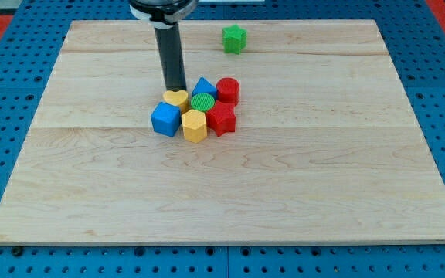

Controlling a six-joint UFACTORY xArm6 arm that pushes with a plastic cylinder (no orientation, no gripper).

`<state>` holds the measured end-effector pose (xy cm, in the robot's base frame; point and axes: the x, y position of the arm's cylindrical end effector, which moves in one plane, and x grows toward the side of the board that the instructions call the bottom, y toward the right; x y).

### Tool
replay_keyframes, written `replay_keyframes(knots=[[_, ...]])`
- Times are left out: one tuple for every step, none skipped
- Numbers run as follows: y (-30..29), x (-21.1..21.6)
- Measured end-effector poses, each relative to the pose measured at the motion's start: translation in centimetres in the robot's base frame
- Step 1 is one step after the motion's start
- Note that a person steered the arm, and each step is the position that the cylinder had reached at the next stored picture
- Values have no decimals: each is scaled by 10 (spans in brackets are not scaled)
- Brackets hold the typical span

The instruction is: Move the green star to the group of blocks

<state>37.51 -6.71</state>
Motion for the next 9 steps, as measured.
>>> replay_keyframes(knots=[[-8,-7],[-21,-60],[-14,-101],[4,-136],[36,-155],[91,-150],[116,-126],[121,-116],[124,-116]])
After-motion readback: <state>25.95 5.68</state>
